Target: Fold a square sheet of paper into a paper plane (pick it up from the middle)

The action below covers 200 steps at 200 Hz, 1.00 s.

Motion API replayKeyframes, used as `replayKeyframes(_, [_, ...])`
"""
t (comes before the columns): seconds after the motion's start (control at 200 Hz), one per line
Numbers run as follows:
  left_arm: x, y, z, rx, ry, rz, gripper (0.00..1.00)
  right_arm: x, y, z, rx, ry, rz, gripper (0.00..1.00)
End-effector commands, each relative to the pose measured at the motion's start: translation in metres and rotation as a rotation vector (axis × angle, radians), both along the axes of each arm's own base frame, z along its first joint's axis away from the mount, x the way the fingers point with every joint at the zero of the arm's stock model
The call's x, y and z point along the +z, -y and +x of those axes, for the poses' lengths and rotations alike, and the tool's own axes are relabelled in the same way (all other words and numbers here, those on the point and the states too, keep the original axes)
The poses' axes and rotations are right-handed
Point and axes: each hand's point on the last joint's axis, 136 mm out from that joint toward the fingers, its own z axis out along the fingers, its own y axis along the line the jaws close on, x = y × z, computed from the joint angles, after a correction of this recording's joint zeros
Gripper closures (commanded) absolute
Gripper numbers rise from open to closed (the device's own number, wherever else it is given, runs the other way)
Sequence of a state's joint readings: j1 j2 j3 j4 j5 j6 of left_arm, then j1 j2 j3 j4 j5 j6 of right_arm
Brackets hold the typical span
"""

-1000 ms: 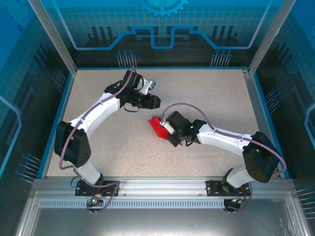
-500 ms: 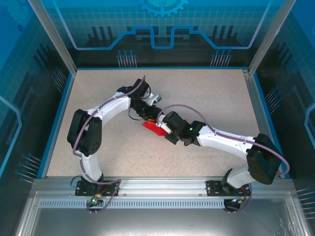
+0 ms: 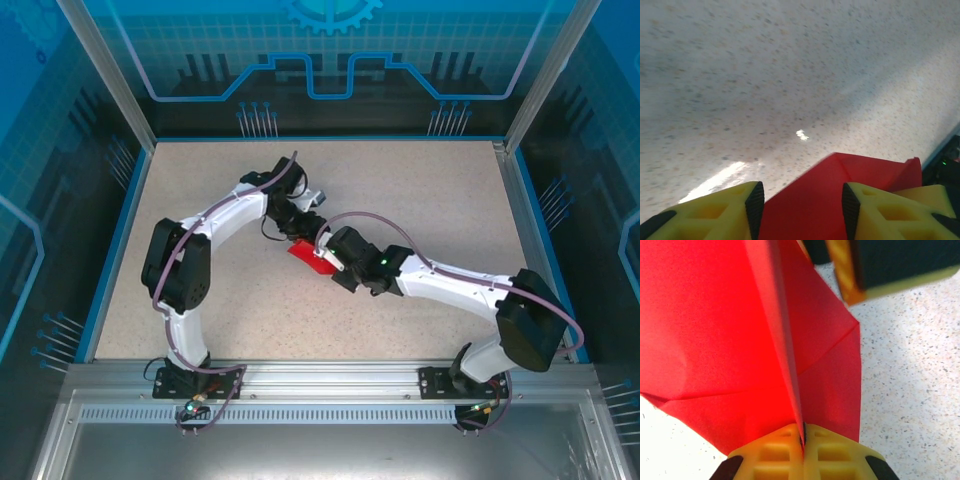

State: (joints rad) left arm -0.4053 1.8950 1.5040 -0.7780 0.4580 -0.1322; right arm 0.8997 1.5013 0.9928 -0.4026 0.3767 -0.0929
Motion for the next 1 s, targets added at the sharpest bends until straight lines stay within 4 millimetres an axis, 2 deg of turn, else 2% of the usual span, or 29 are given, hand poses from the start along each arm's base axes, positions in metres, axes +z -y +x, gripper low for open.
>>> replayKeyframes(0.0, [0.038, -0.036, 0.029, 0.13, 0.16, 0.08, 0.49, -0.012, 0.003, 0.004, -0.102, -0.102, 0.029, 1.0])
replayKeyframes(0.08, [0.045, -0.061, 0.038, 0.211, 0.209, 0.138, 0.47, -0.022, 0.013, 0.012, -0.206, -0.144, 0.014, 1.0])
replayKeyframes(0.16, [0.055, -0.076, 0.042, 0.268, 0.256, 0.142, 0.45, -0.027, 0.023, 0.02, -0.33, -0.185, 0.013, 1.0])
replayKeyframes(0.34, [0.061, -0.086, 0.035, 0.304, 0.28, 0.147, 0.43, -0.047, 0.042, 0.032, -0.62, -0.295, 0.034, 1.0])
replayKeyframes(0.505, [0.056, -0.079, 0.019, 0.319, 0.276, 0.055, 0.41, -0.066, 0.03, 0.037, -0.751, -0.382, 0.126, 1.0])
replayKeyframes(0.615, [0.052, -0.08, 0.009, 0.337, 0.295, 0.024, 0.34, -0.072, 0.018, 0.041, -0.784, -0.418, 0.179, 0.98])
replayKeyframes(0.845, [0.039, -0.085, -0.005, 0.36, 0.302, 0.013, 0.28, -0.075, 0.002, 0.048, -0.795, -0.442, 0.225, 0.85])
replayKeyframes(0.995, [0.034, -0.086, -0.008, 0.355, 0.3, 0.018, 0.23, -0.068, 0.001, 0.05, -0.789, -0.436, 0.227, 0.69])
